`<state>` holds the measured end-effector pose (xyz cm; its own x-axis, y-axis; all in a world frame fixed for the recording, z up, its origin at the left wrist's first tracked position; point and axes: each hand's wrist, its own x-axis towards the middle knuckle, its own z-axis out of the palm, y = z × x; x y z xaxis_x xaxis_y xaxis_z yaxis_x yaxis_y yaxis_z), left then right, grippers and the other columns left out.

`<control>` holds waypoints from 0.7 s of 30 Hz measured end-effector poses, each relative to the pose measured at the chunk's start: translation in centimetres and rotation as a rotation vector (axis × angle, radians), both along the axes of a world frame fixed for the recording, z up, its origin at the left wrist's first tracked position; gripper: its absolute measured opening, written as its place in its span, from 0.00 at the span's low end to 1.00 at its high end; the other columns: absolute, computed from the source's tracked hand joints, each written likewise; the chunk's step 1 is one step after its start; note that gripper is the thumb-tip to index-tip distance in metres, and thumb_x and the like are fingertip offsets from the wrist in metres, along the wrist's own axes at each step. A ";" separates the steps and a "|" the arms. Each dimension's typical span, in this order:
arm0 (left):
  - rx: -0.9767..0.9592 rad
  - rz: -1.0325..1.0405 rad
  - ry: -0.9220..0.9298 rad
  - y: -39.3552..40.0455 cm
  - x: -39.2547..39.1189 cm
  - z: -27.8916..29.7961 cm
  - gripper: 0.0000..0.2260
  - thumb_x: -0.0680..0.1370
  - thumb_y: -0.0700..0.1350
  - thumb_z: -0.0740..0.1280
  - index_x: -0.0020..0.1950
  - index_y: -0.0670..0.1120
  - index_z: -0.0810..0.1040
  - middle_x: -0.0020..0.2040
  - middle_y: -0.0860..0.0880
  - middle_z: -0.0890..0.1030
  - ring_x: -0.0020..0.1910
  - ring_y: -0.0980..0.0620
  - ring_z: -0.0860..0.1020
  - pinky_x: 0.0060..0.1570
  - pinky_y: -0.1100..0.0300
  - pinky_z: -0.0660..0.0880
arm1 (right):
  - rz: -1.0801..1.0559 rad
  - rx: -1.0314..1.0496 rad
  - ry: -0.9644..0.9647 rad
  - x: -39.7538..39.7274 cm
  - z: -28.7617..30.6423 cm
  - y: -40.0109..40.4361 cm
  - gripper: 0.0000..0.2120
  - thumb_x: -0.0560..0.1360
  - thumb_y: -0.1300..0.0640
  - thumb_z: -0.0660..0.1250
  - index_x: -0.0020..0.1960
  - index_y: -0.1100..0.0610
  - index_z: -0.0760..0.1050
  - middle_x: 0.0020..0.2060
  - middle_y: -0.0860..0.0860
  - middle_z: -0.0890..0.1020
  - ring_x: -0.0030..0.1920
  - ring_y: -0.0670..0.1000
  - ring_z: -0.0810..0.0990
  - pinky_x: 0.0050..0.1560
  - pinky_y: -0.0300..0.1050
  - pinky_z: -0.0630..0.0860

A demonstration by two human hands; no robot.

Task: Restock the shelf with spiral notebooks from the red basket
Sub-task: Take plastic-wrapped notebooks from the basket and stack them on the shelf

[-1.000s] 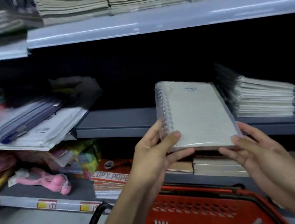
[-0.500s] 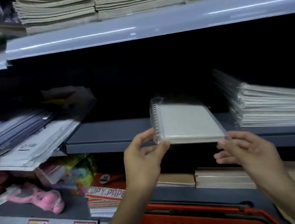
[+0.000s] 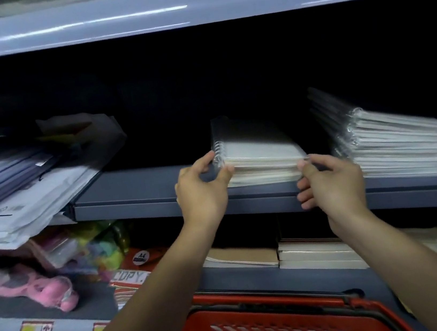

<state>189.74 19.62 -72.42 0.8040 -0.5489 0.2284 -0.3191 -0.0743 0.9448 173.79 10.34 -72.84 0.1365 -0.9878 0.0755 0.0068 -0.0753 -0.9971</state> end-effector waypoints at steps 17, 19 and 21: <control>0.379 -0.187 0.784 17.9 -10.9 -9.5 0.13 0.76 0.42 0.71 0.60 0.48 0.81 0.47 0.49 0.82 0.43 0.50 0.76 0.41 0.58 0.69 | 0.502 0.345 0.864 -15.6 -13.0 9.7 0.14 0.83 0.51 0.63 0.52 0.62 0.79 0.43 0.62 0.85 0.37 0.60 0.85 0.39 0.51 0.83; 0.414 -0.210 0.799 17.9 -11.5 -10.1 0.11 0.77 0.41 0.70 0.59 0.47 0.81 0.44 0.49 0.81 0.39 0.51 0.75 0.41 0.59 0.69 | 0.566 0.375 0.997 -16.5 -14.6 8.9 0.17 0.82 0.52 0.63 0.55 0.67 0.79 0.47 0.65 0.85 0.43 0.62 0.86 0.48 0.56 0.84; 0.435 -0.258 0.799 17.5 -12.1 -10.3 0.10 0.77 0.40 0.69 0.57 0.47 0.82 0.45 0.49 0.81 0.40 0.51 0.75 0.40 0.59 0.70 | 0.597 0.398 1.062 -17.0 -16.1 8.7 0.20 0.83 0.52 0.62 0.60 0.70 0.78 0.50 0.67 0.84 0.47 0.63 0.85 0.52 0.56 0.83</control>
<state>177.63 37.15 -82.76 0.4759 -0.6388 -0.6045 0.3552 -0.4892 0.7966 156.76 19.00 -88.96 0.3753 -0.6823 -0.6273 -0.8729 -0.0326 -0.4867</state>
